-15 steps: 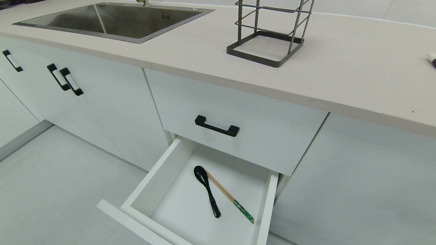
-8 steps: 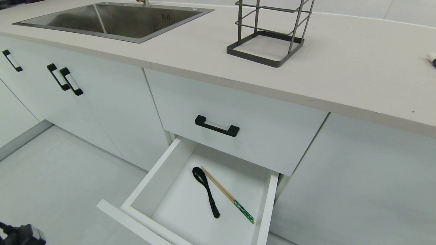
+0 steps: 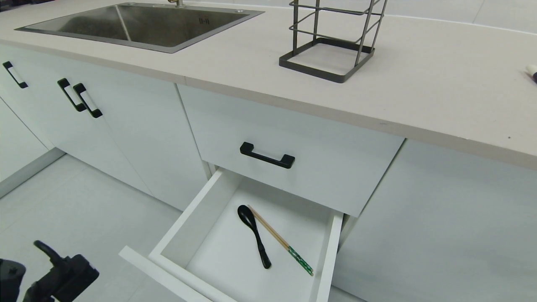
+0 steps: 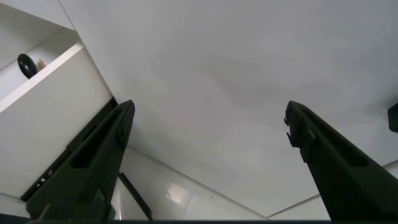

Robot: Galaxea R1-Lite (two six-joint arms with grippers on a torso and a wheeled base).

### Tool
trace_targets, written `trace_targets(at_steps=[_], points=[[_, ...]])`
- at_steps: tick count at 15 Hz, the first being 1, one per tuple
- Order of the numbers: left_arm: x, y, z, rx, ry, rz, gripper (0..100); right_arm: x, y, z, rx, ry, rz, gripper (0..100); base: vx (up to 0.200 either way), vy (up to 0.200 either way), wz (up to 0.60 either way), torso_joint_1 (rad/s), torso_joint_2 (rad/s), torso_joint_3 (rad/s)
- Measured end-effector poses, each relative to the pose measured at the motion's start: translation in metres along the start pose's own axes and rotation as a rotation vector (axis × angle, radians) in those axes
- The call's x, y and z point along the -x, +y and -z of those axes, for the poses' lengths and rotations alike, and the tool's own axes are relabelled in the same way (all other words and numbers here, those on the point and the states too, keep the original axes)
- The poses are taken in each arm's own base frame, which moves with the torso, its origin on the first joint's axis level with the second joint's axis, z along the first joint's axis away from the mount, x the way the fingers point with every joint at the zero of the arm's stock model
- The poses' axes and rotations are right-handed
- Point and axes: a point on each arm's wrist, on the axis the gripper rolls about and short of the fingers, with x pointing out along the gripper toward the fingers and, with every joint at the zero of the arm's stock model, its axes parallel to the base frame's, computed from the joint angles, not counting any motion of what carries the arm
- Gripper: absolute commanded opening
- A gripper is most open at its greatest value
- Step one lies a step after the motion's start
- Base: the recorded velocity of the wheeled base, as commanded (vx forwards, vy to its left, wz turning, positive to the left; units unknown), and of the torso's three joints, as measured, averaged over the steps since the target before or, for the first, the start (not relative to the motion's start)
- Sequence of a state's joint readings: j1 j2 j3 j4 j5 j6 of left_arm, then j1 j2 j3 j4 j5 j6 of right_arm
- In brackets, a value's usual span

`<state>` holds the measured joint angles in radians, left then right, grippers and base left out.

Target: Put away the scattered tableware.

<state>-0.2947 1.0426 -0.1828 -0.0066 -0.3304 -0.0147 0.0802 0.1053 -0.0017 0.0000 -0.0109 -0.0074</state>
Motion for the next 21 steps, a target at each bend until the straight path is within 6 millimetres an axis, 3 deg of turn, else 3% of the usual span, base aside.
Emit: trace_targets(at_steps=[8,15,21], points=[[-0.026,0.010,-0.024,-0.029,-0.002,-0.081,100,0.000,0.000,0.000,0.000,0.000,0.000,100,0.000,0.000,0.00,0.000,0.00,0.000],[-0.038,0.013,-0.041,-0.040,-0.035,-0.078,100,0.000,0.000,0.000,0.000,0.001,0.000,100,0.000,0.000,0.00,0.000,0.00,0.000],[-0.041,0.014,-0.044,-0.088,-0.030,-0.074,100,0.000,0.000,0.000,0.000,0.001,0.000,100,0.000,0.000,0.00,0.000,0.00,0.000]])
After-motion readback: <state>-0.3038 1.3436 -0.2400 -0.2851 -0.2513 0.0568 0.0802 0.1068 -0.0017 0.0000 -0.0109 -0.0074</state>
